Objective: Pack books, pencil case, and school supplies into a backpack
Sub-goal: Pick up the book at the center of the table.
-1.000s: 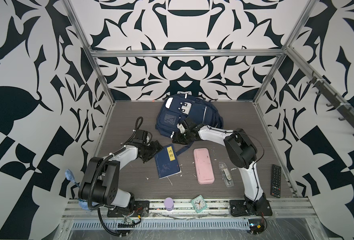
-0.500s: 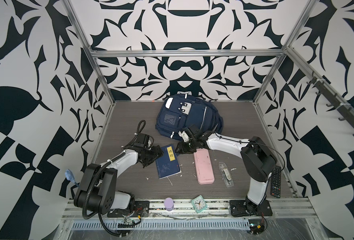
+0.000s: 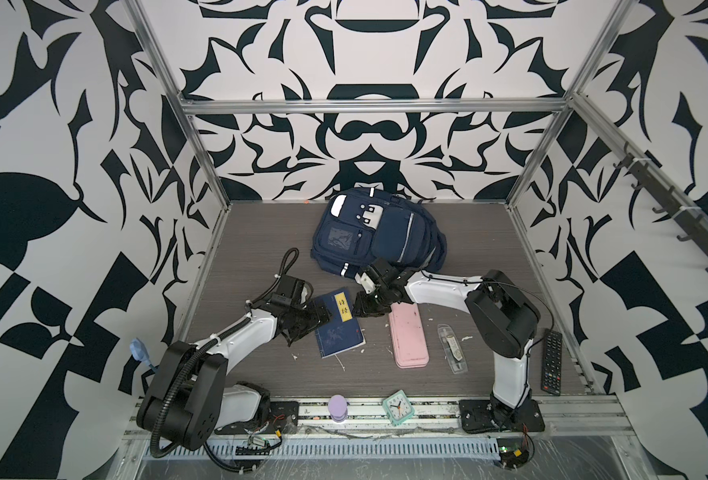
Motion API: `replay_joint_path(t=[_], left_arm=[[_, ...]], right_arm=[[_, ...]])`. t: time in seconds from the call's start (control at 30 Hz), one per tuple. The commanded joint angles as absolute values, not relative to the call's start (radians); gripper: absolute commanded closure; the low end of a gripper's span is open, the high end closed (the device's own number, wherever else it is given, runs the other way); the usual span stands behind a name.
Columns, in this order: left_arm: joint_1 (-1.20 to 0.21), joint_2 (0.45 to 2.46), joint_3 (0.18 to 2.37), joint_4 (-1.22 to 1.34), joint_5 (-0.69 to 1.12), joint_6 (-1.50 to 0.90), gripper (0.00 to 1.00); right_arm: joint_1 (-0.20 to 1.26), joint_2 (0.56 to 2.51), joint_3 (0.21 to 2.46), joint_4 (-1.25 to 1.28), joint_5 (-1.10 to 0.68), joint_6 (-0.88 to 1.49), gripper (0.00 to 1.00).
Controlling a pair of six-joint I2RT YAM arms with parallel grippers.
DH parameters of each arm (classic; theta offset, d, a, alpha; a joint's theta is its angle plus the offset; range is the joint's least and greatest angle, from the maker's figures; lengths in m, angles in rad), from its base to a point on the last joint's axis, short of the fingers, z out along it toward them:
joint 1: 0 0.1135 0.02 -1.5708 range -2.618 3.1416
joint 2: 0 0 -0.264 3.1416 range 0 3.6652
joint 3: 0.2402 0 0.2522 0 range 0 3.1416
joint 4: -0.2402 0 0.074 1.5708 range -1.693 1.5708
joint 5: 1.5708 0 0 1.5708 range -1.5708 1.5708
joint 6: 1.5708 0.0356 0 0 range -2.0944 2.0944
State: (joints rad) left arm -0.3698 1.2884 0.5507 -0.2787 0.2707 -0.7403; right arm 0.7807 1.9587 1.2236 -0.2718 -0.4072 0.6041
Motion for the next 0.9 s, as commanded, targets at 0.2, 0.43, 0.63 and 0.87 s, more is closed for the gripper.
replay_joint_path(t=[0.2,0.43,0.63,0.87], left_arm=[[-0.372,1.325,0.493,-0.334,0.267,-0.762,0.14],[-0.373,1.341,0.476,-0.292,0.29,-0.773,0.14],[-0.373,1.303,0.463,-0.178,0.378,-0.781,0.14],[-0.377,1.055,0.439,-0.056,0.428,-0.753,0.2]], right_arm=[[0.808,1.984,1.274,-0.279,-0.422,0.595,0.79],[0.831,2.028,1.316,-0.291,-0.431,0.587,0.88],[0.839,2.071,1.344,-0.3,-0.43,0.583,0.88],[0.85,2.094,1.348,-0.308,-0.408,0.581,0.88]])
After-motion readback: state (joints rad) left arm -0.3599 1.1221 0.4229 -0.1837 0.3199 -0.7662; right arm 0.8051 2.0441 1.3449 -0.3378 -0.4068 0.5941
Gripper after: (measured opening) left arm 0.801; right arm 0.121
